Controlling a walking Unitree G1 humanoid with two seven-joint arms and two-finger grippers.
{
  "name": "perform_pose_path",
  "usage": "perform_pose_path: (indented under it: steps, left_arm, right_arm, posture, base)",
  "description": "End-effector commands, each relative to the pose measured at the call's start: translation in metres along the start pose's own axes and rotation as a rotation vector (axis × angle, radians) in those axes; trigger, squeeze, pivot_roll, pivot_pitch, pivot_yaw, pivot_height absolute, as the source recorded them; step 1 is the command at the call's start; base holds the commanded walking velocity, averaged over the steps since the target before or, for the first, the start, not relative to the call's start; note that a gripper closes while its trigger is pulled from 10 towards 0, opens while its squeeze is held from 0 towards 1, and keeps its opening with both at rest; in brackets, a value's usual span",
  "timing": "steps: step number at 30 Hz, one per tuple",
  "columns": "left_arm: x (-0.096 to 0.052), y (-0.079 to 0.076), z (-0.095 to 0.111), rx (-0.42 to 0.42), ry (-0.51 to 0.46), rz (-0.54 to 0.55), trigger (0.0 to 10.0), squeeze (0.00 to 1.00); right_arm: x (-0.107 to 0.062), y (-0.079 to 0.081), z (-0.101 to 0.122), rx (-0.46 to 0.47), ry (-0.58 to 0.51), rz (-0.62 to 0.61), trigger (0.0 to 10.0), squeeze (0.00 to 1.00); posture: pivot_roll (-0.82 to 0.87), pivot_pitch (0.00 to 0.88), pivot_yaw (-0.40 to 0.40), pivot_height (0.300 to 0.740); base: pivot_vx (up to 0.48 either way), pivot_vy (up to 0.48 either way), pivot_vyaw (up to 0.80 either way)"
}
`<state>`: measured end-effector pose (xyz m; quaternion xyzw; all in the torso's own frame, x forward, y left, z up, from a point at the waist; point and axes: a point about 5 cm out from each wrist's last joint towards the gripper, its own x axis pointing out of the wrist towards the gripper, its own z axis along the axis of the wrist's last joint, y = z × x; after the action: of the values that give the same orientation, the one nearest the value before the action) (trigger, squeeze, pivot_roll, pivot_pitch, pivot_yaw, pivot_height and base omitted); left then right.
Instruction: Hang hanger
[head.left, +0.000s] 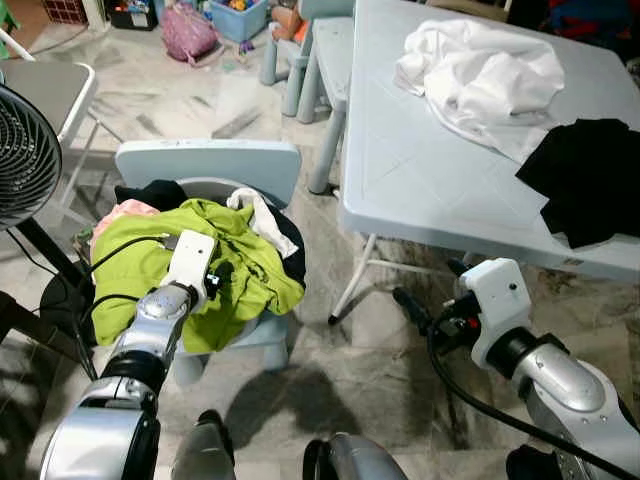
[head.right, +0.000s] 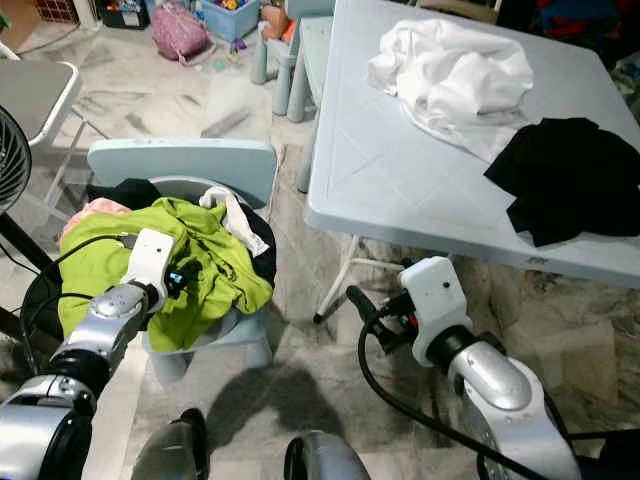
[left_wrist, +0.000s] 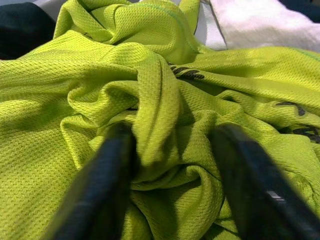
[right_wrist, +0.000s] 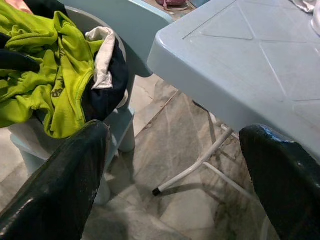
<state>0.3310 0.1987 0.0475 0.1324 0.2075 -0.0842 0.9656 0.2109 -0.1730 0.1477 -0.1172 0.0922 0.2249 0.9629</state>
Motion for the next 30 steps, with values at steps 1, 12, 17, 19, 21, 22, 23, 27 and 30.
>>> perform_pose_path:
  steps: [1, 12, 17, 19, 21, 22, 23, 27, 30]
  left_arm:
    - [0.001, 0.001, -0.004, 0.010, 0.024, -0.001, 0.0, 0.00]
    - [0.000, 0.004, -0.007, -0.014, 0.022, 0.029, 0.0, 0.00]
    - [-0.001, 0.005, -0.008, -0.037, 0.011, 0.045, 0.0, 0.00]
    - [-0.001, 0.006, -0.008, -0.046, 0.007, 0.050, 0.0, 0.00]
    - [-0.001, 0.006, -0.007, -0.068, -0.007, 0.060, 0.0, 0.00]
    - [-0.002, 0.006, -0.008, -0.085, -0.014, 0.067, 0.0, 0.00]
    - [-0.002, 0.006, -0.008, -0.091, -0.017, 0.070, 0.0, 0.00]
    - [-0.003, 0.006, -0.010, -0.120, -0.025, 0.078, 0.0, 0.00]
    - [-0.004, 0.008, -0.011, -0.146, -0.035, 0.104, 0.0, 0.00]
  right_arm:
    - [-0.003, -0.003, 0.002, -0.019, 0.009, -0.005, 10.0, 0.00]
    - [0.005, 0.000, 0.002, -0.025, 0.000, 0.013, 10.0, 0.00]
    - [0.008, -0.001, 0.003, -0.024, -0.006, 0.014, 10.0, 0.00]
    - [0.009, -0.001, 0.003, -0.023, -0.009, 0.016, 10.0, 0.00]
    - [0.011, 0.006, 0.005, 0.021, -0.027, 0.072, 10.0, 0.00]
    - [0.012, 0.015, 0.005, 0.078, -0.034, 0.155, 10.0, 0.00]
    - [0.012, 0.018, 0.005, 0.096, -0.031, 0.182, 10.0, 0.00]
    - [0.011, 0.028, 0.001, 0.122, 0.000, 0.281, 10.0, 0.00]
    - [0.007, 0.034, -0.002, 0.137, 0.019, 0.361, 10.0, 0.00]
  posture:
    - [-0.26, 0.182, -0.171, 0.740]
    - [-0.24, 0.172, -0.177, 0.740]
    - [-0.24, 0.167, -0.179, 0.740]
    - [-0.23, 0.166, -0.179, 0.740]
    - [-0.21, 0.160, -0.179, 0.740]
    - [-0.21, 0.160, -0.179, 0.740]
    - [-0.21, 0.160, -0.179, 0.740]
    - [-0.20, 0.157, -0.176, 0.740]
    - [-0.20, 0.154, -0.174, 0.740]
  base:
    - [0.000, 0.000, 0.00]
    - [0.000, 0.000, 0.00]
    - [0.000, 0.000, 0.00]
    - [0.000, 0.000, 0.00]
    - [0.000, 0.000, 0.00]
    - [0.000, 0.000, 0.00]
    - [0.000, 0.000, 0.00]
    - [0.000, 0.000, 0.00]
    - [0.000, 0.000, 0.00]
